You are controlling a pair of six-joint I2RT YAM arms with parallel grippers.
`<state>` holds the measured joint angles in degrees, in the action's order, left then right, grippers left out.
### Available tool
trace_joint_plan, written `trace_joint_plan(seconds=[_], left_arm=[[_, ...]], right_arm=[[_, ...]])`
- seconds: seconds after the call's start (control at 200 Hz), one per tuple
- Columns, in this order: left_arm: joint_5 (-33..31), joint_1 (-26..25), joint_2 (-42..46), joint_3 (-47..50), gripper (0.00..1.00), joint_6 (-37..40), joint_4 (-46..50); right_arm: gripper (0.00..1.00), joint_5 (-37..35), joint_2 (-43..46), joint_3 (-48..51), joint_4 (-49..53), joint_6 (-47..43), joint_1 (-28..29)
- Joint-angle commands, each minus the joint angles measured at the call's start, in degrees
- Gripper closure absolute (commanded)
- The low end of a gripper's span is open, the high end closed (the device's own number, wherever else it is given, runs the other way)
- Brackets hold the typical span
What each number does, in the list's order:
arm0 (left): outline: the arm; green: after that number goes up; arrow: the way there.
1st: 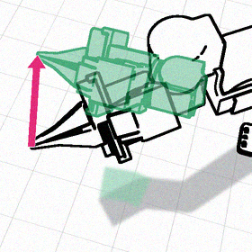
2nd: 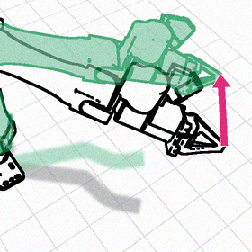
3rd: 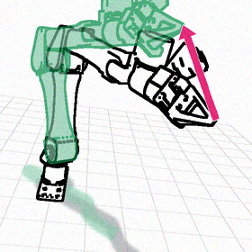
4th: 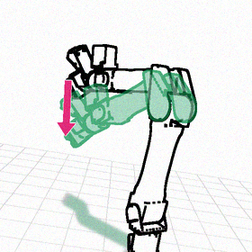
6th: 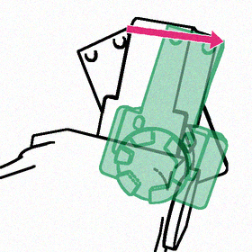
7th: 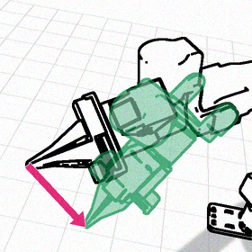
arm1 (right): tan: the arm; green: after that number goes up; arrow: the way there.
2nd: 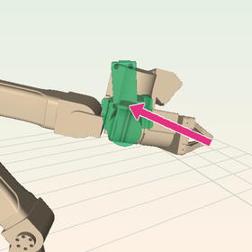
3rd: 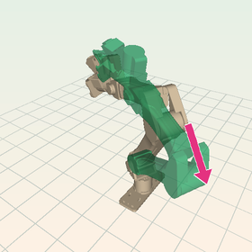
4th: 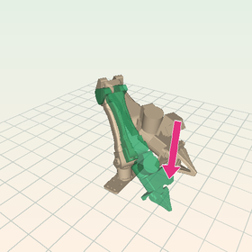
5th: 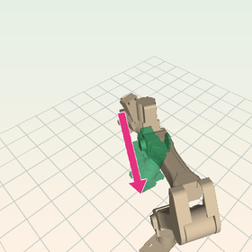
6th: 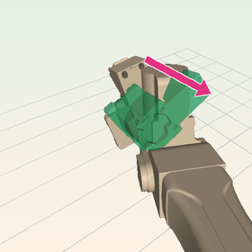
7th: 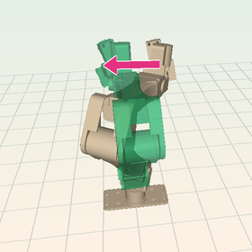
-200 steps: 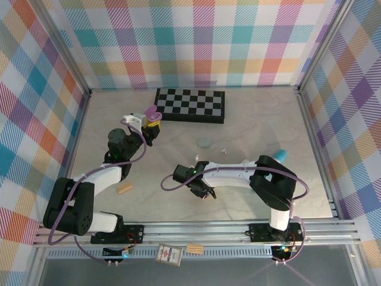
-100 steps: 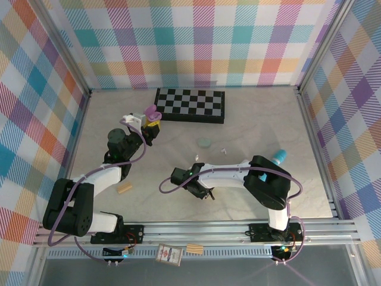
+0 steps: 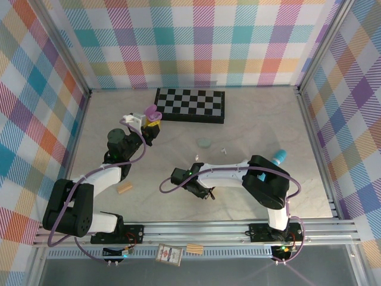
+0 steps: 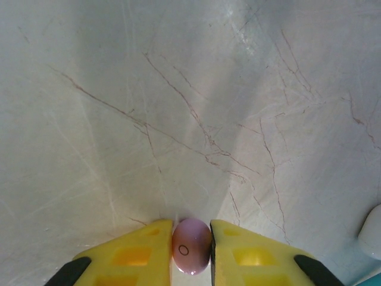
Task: Insert the wireless bluetooth earbuds into the charging case
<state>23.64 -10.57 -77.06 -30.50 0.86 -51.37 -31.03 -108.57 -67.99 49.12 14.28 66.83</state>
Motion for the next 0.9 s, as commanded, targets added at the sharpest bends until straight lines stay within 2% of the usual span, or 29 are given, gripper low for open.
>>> trace_joint_plan(seconds=[0.0, 0.34, 0.57, 0.725, 0.8, 0.895], left_arm=[[4.4, 0.5, 1.4, 0.1, 0.71, 0.4, -4.6], [12.6, -2.4, 0.6, 0.0, 0.71, 3.5, -6.0], [18.2, -6.0, 0.4, -2.2, 0.71, 8.0, 1.1], [21.4, -8.4, 0.3, -3.8, 0.71, 11.1, 7.6], [21.5, -9.2, 0.6, -4.0, 0.71, 12.2, 9.1], [20.0, -9.3, 0.8, -3.7, 0.71, 10.9, 8.3]], right_arm=[[0.78, 0.4, 3.7, 0.3, 0.3, 1.5, -0.4], [0.76, 10.4, 20.7, 5.6, -5.7, 1.9, -6.8], [0.74, 28.0, 34.1, 7.7, -13.6, 4.1, -16.1], [0.74, 35.6, 38.4, 7.6, -18.4, 5.3, -21.1], [0.74, 36.5, 38.4, 7.2, -18.8, 5.1, -22.3], [0.72, 33.7, 36.5, 6.5, -16.2, 3.2, -22.4]])
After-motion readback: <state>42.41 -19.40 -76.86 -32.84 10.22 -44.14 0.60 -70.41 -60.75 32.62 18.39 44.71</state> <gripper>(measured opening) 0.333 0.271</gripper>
